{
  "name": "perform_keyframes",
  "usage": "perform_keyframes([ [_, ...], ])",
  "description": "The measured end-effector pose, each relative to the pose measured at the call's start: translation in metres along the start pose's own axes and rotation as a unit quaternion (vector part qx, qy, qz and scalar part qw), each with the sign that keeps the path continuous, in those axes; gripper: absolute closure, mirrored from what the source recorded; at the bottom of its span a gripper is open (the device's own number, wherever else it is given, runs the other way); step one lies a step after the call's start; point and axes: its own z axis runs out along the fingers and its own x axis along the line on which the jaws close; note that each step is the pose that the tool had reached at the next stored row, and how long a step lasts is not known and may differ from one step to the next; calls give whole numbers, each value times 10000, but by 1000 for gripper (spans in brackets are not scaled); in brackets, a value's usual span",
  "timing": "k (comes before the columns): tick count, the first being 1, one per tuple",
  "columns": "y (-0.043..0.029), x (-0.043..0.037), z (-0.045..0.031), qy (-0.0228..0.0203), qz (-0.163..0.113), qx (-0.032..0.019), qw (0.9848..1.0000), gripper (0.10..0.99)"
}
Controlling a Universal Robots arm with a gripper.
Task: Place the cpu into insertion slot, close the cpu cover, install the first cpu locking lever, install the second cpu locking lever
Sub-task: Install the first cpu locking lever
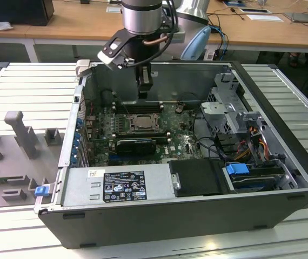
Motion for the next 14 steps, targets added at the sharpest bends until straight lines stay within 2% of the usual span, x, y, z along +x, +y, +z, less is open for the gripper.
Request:
perform_keyframes([
  [3,0,0,0,16,-347,11,9994,980],
  [6,0,0,0,36,-765,25,9971,980],
  [10,1,1,-24,44,-947,30,9955,980],
  [12,1,1,-24,50,-1078,35,9942,980],
  [14,1,1,-25,64,-1379,45,9904,980],
])
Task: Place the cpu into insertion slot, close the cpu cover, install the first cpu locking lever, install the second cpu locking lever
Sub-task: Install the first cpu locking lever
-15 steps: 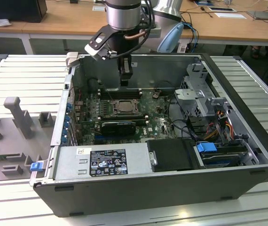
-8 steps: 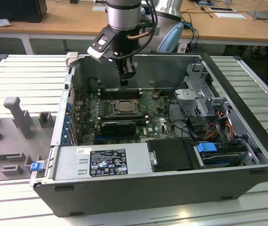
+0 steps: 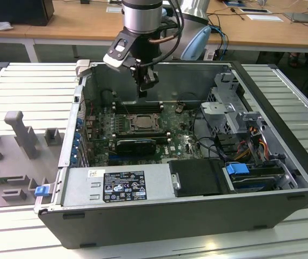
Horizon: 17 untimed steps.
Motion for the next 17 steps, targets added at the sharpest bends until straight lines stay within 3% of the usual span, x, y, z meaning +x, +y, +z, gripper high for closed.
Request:
perform_keyframes([
  [6,0,0,2,29,-621,20,9981,980],
  [12,0,0,3,40,-843,26,9964,980],
  [17,0,0,2,57,-1207,38,9927,980],
])
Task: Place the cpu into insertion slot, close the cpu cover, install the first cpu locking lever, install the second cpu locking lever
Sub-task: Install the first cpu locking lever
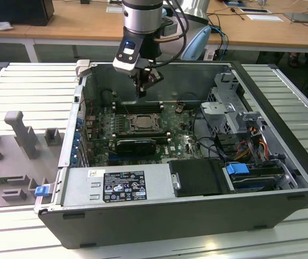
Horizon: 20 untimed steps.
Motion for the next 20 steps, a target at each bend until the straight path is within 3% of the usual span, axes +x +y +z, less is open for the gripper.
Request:
perform_keyframes([
  [5,0,0,0,15,-311,10,9995,980],
  [8,0,0,0,30,-643,21,9979,980],
  [11,0,0,0,56,-1175,38,9930,980],
  [17,0,0,0,75,-1577,51,9874,980],
  [20,0,0,0,85,-1804,58,9835,980],
])
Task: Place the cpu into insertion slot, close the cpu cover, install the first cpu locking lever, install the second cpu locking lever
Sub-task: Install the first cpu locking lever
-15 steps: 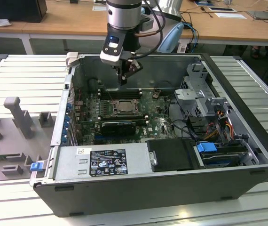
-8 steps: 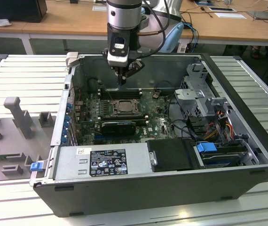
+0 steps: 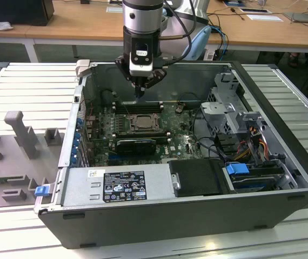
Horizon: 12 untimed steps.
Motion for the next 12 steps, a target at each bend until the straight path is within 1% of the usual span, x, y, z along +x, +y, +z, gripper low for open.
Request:
perform_keyframes([
  [2,0,0,0,10,-199,6,9998,980],
  [4,-1,-1,0,18,-387,11,9992,980],
  [8,-8,-5,-1,22,-474,15,9989,980],
  [12,-9,-5,-1,35,-748,24,9972,980],
])
